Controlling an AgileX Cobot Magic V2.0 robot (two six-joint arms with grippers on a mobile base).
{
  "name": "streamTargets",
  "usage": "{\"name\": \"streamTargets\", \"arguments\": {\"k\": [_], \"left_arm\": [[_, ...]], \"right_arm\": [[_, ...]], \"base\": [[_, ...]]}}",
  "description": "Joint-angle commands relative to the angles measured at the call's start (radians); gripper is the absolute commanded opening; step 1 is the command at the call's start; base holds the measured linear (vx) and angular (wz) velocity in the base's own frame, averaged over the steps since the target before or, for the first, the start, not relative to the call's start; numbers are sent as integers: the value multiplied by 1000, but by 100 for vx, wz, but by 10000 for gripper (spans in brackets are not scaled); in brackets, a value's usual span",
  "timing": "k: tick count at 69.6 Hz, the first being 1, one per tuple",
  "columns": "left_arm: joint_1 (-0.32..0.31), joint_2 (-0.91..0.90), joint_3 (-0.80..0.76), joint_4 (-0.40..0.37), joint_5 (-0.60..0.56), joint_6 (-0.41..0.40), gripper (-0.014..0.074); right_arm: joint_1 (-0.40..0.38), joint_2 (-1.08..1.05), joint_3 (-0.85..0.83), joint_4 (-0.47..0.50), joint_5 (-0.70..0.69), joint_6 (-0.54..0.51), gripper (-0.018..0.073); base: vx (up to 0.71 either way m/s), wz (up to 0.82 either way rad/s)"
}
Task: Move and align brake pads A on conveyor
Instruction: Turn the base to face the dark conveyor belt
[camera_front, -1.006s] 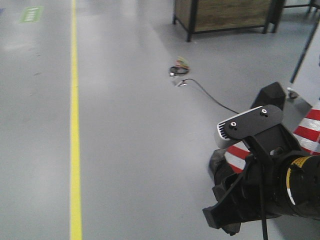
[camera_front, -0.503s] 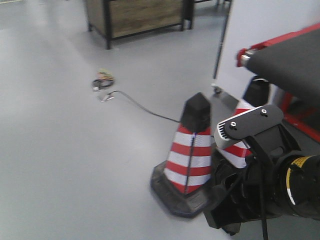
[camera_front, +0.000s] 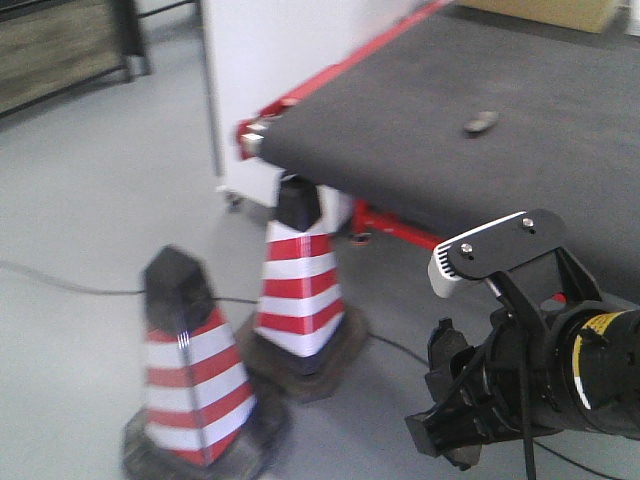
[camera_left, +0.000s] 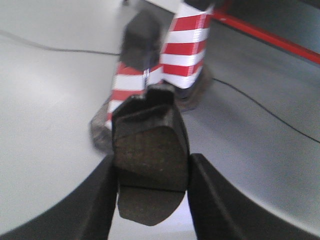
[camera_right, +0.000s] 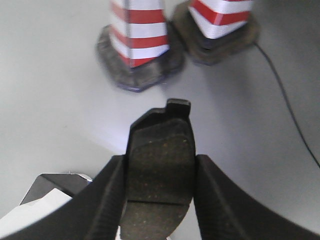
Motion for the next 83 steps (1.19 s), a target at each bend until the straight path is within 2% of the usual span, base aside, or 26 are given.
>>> {"name": "streamTargets", "arguments": {"k": [1, 41, 83], "left_arm": [[-7, 11, -25, 17, -81, 0, -6], [-7, 11, -25, 18, -81, 0, -6], [-7, 11, -25, 17, -81, 0, -6]], "right_arm": [[-3, -21, -27, -27, -49, -1, -11], [-3, -21, -27, -27, -49, -1, -11], [-3, -21, -27, -27, -49, -1, -11]], "base": [[32, -97], [31, -85], [32, -24]]}}
